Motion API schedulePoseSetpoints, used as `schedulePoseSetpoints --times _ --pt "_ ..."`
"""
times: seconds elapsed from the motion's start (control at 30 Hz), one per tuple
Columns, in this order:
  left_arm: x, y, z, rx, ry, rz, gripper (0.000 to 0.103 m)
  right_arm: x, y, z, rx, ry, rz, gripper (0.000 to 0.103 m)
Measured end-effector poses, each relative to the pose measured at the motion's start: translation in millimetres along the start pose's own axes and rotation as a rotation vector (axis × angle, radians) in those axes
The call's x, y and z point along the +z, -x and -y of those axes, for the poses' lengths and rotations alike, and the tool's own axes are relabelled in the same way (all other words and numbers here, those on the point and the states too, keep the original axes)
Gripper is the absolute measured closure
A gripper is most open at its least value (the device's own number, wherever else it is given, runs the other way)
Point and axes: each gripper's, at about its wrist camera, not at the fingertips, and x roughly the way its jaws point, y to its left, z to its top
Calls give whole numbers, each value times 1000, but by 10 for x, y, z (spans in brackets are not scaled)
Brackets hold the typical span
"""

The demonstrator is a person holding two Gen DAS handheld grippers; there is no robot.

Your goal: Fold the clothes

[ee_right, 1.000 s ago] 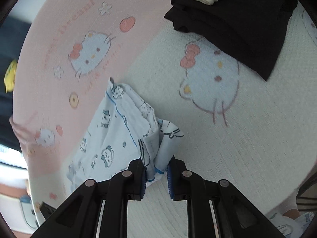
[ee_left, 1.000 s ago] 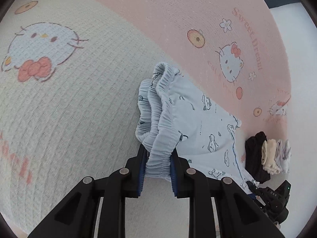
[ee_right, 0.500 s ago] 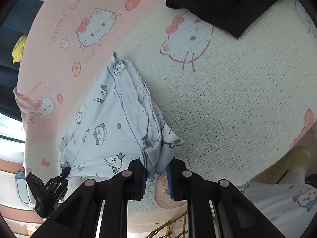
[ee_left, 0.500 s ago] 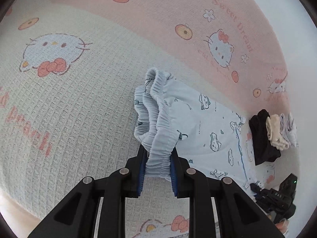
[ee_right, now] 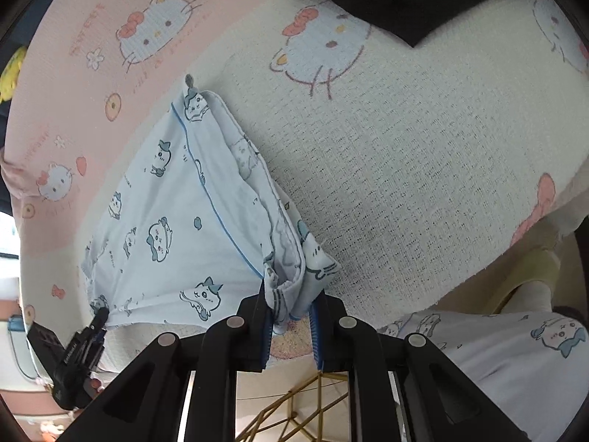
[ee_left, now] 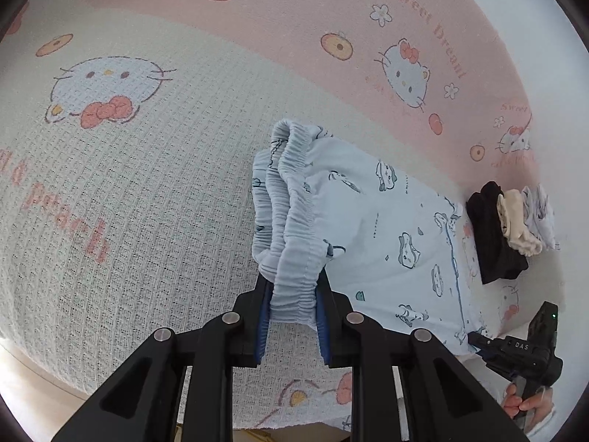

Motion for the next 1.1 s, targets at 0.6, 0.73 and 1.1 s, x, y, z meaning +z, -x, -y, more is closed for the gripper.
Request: schedulePoseSetpoints --times 0.6,0.73,1.1 --pt "126 234 -173 -48 161 2 52 306 230 70 -10 -24 133 49" --pt "121 173 -183 -60 165 -30 52 218 268 138 -1 -19 113 48" --pt "-12 25 -148 -71 168 -56 53 94 93 131 52 -31 23 48"
